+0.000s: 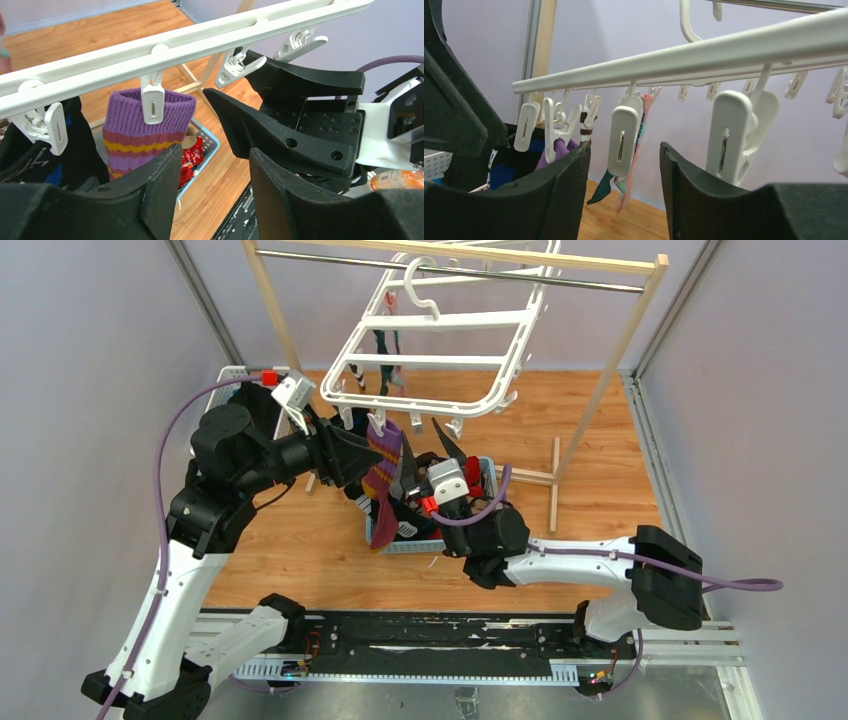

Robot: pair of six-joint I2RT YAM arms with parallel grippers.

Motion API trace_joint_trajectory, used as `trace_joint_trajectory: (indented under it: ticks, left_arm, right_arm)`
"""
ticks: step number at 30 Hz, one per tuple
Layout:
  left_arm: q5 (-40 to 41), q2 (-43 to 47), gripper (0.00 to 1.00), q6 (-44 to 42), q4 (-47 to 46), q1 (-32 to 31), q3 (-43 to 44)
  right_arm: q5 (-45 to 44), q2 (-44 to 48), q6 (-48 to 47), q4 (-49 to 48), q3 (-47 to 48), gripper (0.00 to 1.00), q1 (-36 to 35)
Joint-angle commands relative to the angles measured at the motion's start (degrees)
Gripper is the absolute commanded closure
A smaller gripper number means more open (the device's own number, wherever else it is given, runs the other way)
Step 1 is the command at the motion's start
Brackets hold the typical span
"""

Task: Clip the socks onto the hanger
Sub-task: Open the clamp at the hanger.

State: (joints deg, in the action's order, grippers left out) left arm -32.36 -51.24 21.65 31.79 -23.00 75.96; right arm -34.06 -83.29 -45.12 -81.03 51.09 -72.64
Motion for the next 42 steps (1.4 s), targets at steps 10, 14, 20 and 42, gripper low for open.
trace_joint_trajectory:
  ticks: [10, 14, 20, 42]
  left_arm:
    - [0.3, 0.6, 0.45, 0.0, 0.1, 0.0, 2.1]
    - [0.1, 0.6, 0.45, 0.6, 0.0, 0.0, 2.3]
    - [0.0, 0.8, 0.45, 0.8, 0.0, 0.0, 2.6]
    - [-1.6, -3.0, 0.27, 0.9, -5.7, -0.1, 4.2]
  right_arm:
    - [0.5, -1.9, 0.3, -2.9, 3.1, 0.66, -0.3]
    - [-0.2, -2.4, 0.2, -3.7, 3.0, 0.67, -0.3]
    - [-0.5, -2.6, 0.1, -5.1, 3.2, 0.73, -0.3]
    - [-1.3, 2.7, 19.6, 11.4, 3.8, 1.00, -2.9]
